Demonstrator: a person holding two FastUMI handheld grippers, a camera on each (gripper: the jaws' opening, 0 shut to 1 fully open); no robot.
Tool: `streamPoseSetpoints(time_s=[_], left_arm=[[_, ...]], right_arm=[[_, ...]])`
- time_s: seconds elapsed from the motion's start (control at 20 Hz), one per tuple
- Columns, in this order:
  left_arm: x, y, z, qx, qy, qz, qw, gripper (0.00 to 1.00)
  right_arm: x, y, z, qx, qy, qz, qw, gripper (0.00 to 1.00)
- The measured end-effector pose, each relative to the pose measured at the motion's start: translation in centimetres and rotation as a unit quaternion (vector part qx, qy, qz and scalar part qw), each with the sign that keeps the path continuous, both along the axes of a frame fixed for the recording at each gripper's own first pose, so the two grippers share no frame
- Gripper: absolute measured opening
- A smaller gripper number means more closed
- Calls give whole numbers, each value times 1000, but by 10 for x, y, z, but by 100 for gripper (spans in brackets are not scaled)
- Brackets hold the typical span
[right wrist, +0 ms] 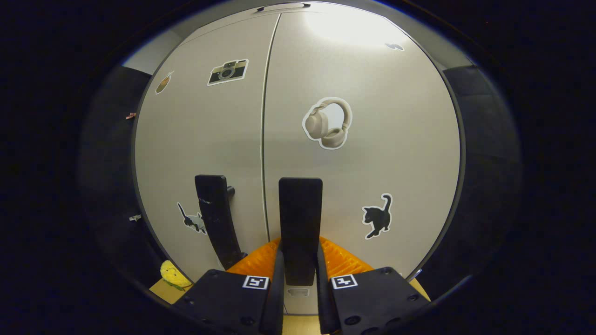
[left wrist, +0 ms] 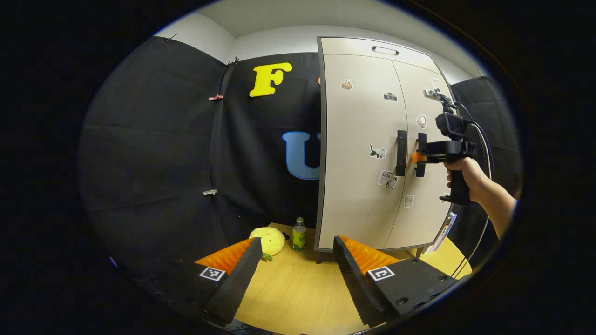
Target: Open the right door of the double-door shoe cabinet with the right hand, and open the left door with the left hand.
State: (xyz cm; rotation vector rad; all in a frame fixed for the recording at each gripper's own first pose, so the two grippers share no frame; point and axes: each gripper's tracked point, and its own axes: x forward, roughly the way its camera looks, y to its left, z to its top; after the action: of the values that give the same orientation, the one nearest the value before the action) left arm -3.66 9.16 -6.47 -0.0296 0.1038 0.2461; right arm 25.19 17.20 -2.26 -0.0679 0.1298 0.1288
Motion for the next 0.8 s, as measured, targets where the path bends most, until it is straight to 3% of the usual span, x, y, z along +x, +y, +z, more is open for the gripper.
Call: streamPoseSetpoints(time_s=[0.1, 0.3, 0.8], left_arm=[[-2, -1, 2, 5, -2, -6, 1000, 95], [-10, -2, 0, 8, -2, -13, 1000, 95], [-16, -31, 6, 23, -4, -58, 998, 95]], right_arm=[[-1, -1, 1, 7, 2, -3, 1000, 34], [-1, 0, 0, 12, 13, 14, 1000, 15], [-33, -9, 8, 29, 16, 41, 999, 15]])
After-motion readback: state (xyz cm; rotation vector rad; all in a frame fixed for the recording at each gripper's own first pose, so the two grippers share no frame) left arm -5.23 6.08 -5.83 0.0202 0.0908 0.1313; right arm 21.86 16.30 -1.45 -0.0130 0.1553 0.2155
